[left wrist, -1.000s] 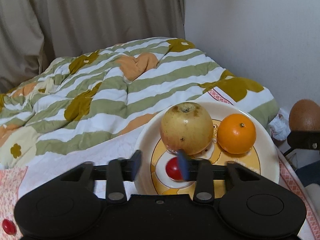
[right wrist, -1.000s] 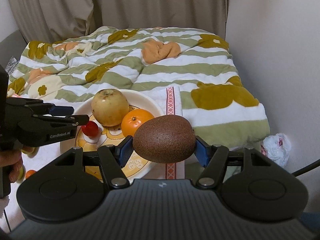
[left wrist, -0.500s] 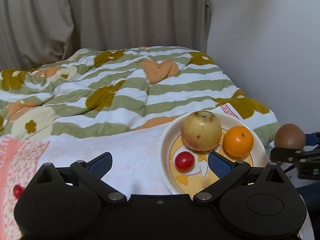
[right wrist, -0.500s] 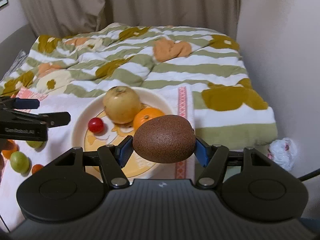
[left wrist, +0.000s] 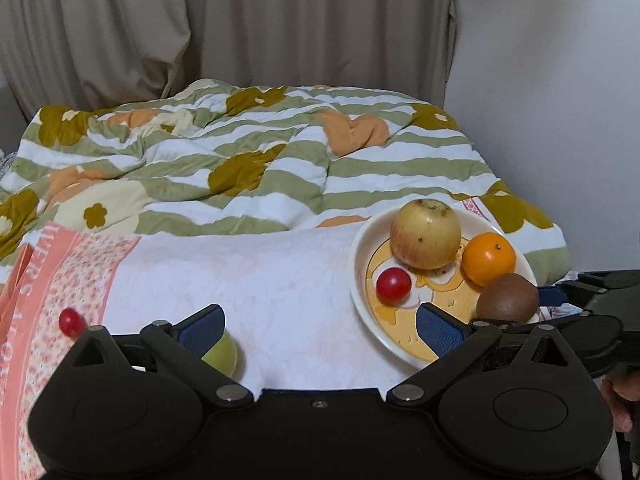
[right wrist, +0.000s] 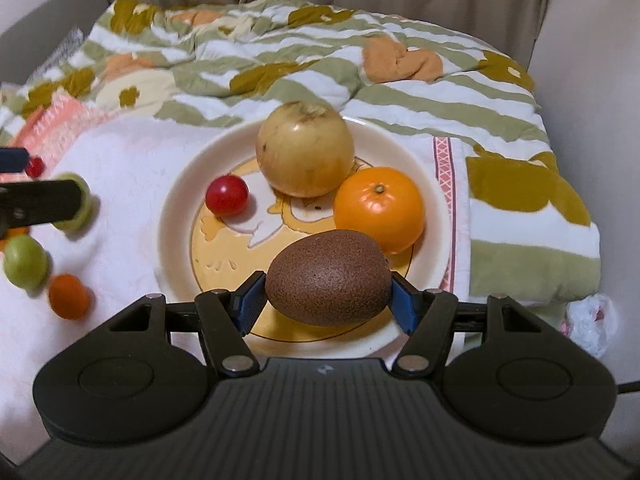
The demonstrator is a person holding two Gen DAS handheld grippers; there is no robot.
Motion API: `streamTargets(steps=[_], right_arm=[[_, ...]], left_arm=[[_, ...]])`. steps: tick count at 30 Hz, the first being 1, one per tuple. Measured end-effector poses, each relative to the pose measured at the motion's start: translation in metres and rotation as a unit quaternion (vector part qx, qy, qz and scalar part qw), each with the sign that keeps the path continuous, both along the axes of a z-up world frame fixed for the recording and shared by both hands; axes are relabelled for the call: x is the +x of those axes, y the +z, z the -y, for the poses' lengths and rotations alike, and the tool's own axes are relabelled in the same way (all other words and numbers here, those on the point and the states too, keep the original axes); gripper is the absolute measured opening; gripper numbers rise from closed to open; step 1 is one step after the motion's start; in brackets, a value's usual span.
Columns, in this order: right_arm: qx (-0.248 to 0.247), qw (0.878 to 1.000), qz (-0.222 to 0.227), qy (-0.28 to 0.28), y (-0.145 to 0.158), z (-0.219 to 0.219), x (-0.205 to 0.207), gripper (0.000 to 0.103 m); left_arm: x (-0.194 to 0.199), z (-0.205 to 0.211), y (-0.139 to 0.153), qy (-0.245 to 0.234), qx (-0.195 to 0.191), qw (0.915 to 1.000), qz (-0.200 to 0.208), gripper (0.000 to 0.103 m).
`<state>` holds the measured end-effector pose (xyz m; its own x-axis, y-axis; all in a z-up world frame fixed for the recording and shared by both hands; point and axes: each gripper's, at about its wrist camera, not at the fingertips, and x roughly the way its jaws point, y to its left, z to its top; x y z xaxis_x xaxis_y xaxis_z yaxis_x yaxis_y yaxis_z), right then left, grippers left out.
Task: Organize fruits
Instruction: 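Carry the tomato and kiwi to the white bowl and lower them in, then open both tools and pull them back from the bowl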
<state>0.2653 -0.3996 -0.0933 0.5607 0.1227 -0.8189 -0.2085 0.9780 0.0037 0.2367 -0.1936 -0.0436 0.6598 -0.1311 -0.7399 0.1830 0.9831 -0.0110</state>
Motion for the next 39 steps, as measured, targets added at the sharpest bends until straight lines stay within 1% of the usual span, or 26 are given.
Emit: streamTargets(steps=[3, 7, 8, 9, 12, 15, 17, 21, 24, 33, 39], right_arm=[[0.000, 1.000, -0.003, 0.003, -0.006, -0.002, 0.002, 0.080], [0.004, 1.000, 0.000, 0.003, -0.006, -0.001, 0.001, 0.081], [0.006, 1.000, 0.009, 0.002, -0.004, 0.000, -0.001, 0.088], [0.005, 1.000, 0.024, 0.001, 0.000, 0.001, -0.004, 0.103], [-0.008, 0.998, 0.068, -0.010, 0.013, 0.001, -0.014, 0.103], [-0.015, 0.997, 0.066, -0.020, 0.018, 0.005, -0.017, 0.103], [-0.008, 0.997, 0.067, -0.025, 0.023, 0.010, -0.021, 0.103], [-0.008, 0.996, 0.083, -0.035, 0.038, 0.016, -0.035, 0.103], [-0.011, 0.995, 0.088, -0.037, 0.051, 0.019, -0.048, 0.103], [0.009, 0.994, 0.109, -0.030, 0.093, 0.024, -0.095, 0.103], [0.032, 0.992, 0.119, -0.018, 0.110, 0.021, -0.124, 0.103]], left_arm=[[-0.005, -0.002, -0.001, 0.005, 0.004, 1.0000, -0.001, 0.103], [-0.009, -0.004, -0.001, 0.010, 0.004, 0.9999, 0.000, 0.103], [-0.010, -0.005, -0.001, 0.012, 0.003, 0.9999, 0.000, 0.103], [-0.012, -0.004, 0.000, 0.013, 0.003, 0.9999, 0.000, 0.103], [-0.017, -0.006, 0.003, 0.016, -0.004, 0.9999, 0.002, 0.103], [-0.023, -0.004, 0.008, 0.017, -0.006, 0.9998, 0.007, 0.103], [-0.028, -0.003, 0.013, 0.017, -0.007, 0.9998, 0.011, 0.103], [-0.043, -0.002, 0.024, 0.019, -0.008, 0.9994, 0.027, 0.103], [-0.056, -0.004, 0.033, 0.025, -0.016, 0.9989, 0.037, 0.103], [-0.119, -0.016, 0.060, 0.060, -0.019, 0.9945, 0.084, 0.103], [-0.161, -0.034, 0.071, 0.097, -0.007, 0.9905, 0.097, 0.103]])
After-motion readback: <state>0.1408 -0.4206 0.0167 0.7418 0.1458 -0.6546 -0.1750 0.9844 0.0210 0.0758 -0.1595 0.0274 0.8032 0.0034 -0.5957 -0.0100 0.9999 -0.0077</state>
